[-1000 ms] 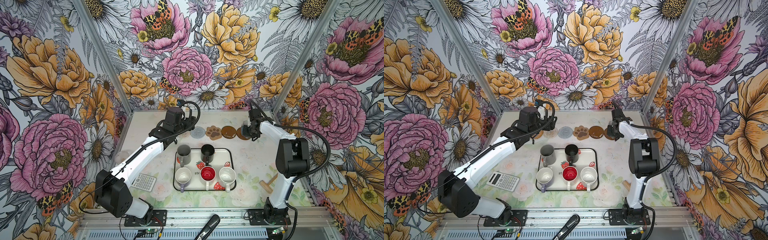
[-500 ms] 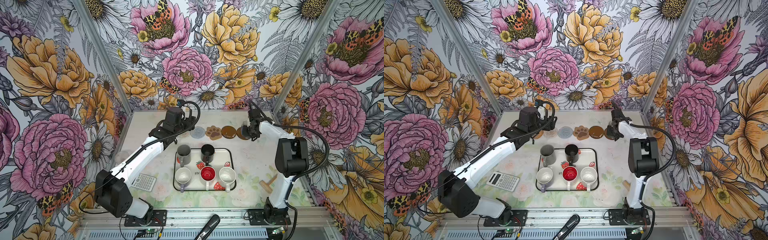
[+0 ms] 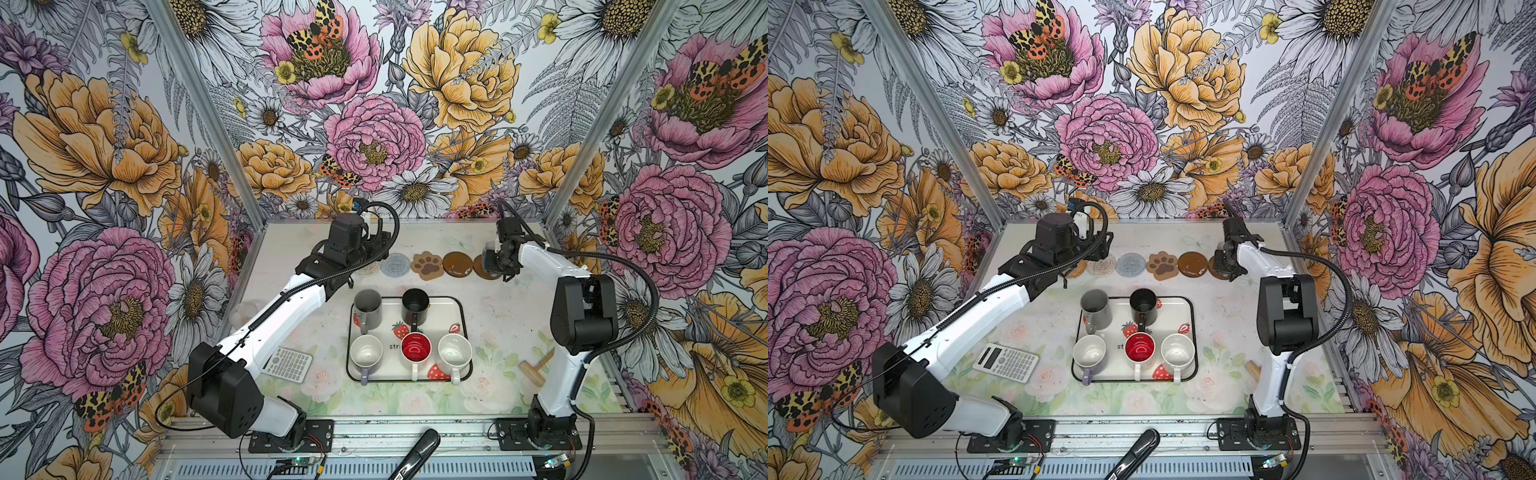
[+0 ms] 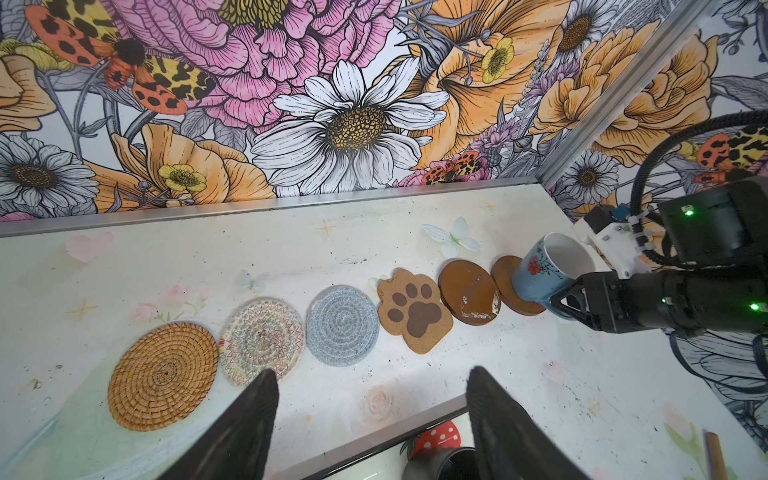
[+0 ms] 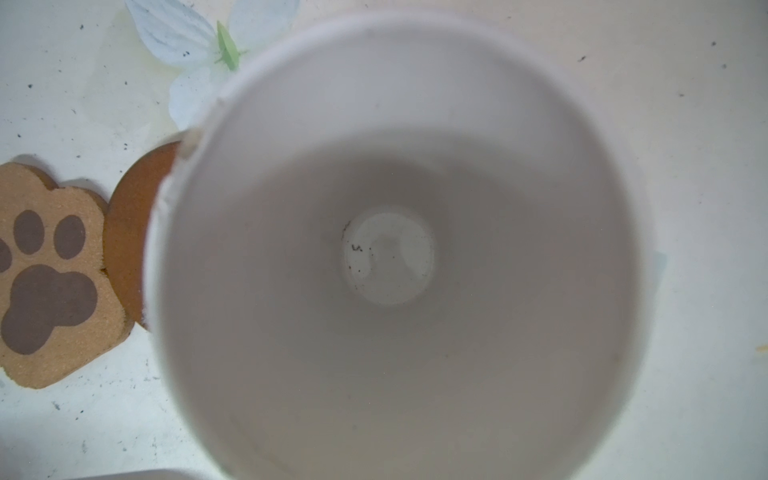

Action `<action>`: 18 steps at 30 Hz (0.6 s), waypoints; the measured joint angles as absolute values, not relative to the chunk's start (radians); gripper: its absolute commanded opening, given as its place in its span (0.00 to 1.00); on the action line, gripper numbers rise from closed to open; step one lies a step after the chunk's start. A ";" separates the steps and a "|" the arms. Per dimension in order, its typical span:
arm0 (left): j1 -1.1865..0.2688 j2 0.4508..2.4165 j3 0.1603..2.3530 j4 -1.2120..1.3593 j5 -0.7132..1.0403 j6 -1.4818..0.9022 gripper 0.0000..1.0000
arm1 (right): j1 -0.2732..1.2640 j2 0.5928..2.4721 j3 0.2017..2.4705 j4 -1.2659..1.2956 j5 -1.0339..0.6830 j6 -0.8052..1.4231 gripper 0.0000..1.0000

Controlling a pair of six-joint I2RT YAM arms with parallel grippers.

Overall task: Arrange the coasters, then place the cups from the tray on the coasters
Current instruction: 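Set blue flowered mug on farthest wooden coaster while left gripper lowers to tray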

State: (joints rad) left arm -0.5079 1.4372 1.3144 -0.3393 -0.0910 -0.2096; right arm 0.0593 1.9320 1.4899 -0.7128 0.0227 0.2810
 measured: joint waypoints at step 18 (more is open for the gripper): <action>-0.605 1.273 1.275 -0.596 -0.232 -0.207 0.68 | 0.150 1.615 1.428 -0.688 0.081 0.324 0.61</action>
State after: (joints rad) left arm -0.6048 1.2728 1.2751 -0.5957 -0.2321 -0.2066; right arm 0.1501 1.6150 1.4284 -0.6884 0.0814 0.3244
